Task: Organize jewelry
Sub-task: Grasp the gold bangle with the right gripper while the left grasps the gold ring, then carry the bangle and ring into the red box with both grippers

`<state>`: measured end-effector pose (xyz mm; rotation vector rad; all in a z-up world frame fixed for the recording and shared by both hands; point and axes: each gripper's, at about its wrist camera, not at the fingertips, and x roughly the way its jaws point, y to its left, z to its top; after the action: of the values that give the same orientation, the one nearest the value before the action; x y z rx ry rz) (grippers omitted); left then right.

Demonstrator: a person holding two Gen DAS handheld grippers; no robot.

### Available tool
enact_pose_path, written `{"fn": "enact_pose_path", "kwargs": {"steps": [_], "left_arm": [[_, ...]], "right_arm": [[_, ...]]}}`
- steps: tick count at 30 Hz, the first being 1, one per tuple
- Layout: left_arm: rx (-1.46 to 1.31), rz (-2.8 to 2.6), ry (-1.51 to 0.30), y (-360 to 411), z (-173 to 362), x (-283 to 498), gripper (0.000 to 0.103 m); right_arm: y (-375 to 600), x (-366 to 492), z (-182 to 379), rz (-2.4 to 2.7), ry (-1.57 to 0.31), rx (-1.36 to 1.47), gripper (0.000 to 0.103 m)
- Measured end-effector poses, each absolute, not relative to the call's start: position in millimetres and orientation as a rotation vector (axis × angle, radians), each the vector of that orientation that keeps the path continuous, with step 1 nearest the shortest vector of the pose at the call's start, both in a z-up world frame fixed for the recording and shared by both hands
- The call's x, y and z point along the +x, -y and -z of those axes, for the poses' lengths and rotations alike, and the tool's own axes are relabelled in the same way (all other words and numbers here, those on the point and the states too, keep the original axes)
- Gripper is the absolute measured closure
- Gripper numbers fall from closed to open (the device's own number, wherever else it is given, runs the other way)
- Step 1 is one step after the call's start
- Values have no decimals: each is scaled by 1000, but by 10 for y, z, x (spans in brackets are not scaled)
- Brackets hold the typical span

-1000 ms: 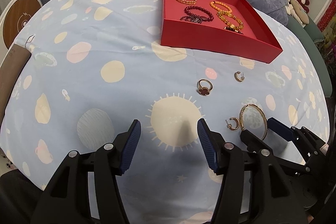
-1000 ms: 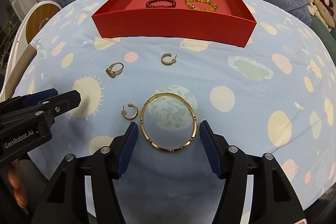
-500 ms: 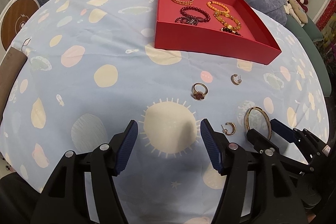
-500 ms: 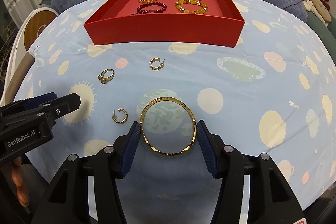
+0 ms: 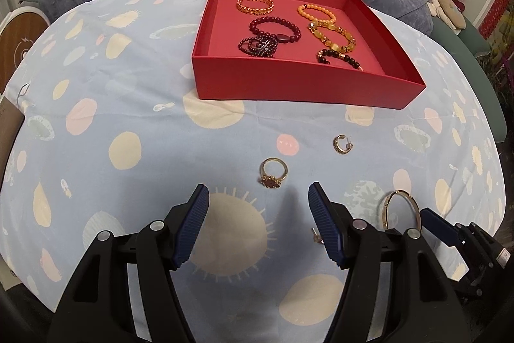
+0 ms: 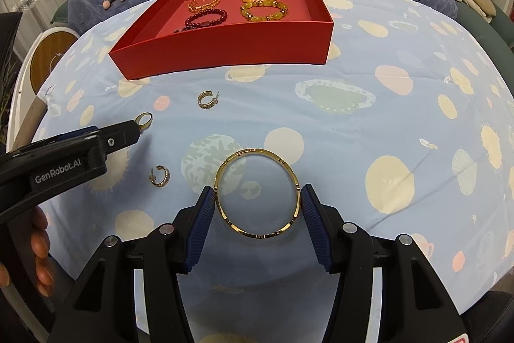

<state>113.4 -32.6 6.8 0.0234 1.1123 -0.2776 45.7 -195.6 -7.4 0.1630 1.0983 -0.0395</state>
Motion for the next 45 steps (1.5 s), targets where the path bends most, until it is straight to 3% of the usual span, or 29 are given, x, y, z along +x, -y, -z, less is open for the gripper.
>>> {"fn": "enact_pose_path", "kwargs": {"steps": [4, 9, 17, 42, 45], "left_arm": [[31, 282, -1107, 390, -48, 1209, 42], [12, 304, -1119, 415, -4, 1279, 53], [-8, 328, -1132, 373, 68, 1272, 85], [-10, 315, -1160, 200, 26, 874, 85], [-17, 314, -1161, 176, 8, 862, 90]], "right_arm": [[1970, 463, 91, 46, -1102, 170, 50], [2001, 474, 110, 47, -1108, 188, 50], [2004, 493, 117, 47, -1107, 191, 50], [1883, 464, -6, 27, -1085, 176, 50], [1874, 457, -37, 27, -1079, 174, 50]]}}
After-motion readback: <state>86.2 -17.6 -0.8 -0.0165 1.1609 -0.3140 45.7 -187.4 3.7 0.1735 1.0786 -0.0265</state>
